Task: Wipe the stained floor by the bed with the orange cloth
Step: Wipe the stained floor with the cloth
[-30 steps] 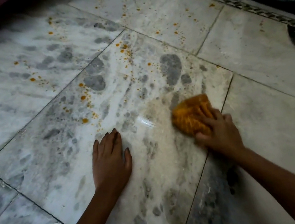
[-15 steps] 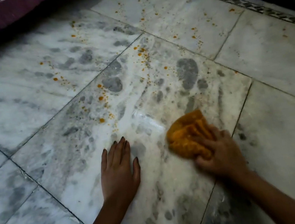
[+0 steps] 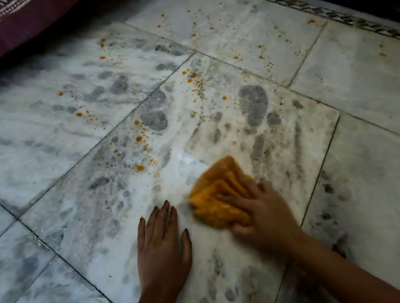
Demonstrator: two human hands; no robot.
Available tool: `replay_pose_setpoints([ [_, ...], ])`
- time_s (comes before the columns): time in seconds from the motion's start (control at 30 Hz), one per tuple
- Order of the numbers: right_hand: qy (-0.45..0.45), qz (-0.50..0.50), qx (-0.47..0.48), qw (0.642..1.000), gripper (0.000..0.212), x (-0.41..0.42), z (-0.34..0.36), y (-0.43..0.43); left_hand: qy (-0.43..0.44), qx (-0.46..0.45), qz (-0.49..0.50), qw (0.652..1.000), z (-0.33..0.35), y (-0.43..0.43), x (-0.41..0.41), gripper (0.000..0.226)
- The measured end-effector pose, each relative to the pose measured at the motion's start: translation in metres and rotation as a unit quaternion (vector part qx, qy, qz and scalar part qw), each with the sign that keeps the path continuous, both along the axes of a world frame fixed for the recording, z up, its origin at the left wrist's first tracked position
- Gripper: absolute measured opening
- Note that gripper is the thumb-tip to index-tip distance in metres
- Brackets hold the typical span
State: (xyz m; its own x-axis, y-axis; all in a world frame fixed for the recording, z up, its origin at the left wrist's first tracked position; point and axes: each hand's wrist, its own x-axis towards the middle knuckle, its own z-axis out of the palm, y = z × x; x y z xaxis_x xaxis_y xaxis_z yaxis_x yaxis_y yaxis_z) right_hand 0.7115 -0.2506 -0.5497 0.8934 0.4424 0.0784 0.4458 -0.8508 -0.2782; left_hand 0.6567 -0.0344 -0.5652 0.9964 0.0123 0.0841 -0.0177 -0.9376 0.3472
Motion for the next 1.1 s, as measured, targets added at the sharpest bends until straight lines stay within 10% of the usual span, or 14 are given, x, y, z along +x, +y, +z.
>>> replay_pose_setpoints([
  [0.2, 0.052, -0.263, -0.037, 0.963, 0.063, 0.086, 0.010, -0.026, 0.010, -0.004, -0.017, 1.000, -0.001, 0.003, -0.008, 0.052],
  [0.5, 0.018, -0.051, 0.008, 0.999, 0.065, -0.017, -0.001, 0.003, -0.008, -0.009, -0.058, 0.998, 0.002, -0.015, 0.002, 0.047],
  [0.77, 0.052, -0.377, -0.018, 0.925, 0.060, 0.062, 0.008, -0.084, 0.005, 0.019, -0.132, 0.991, 0.003, -0.045, 0.036, 0.048],
  [1.1, 0.096, -0.104, -0.081, 0.987, 0.070, -0.017, 0.024, -0.054, 0.049, 0.030, -0.189, 0.980, 0.010, -0.042, 0.047, 0.050],
])
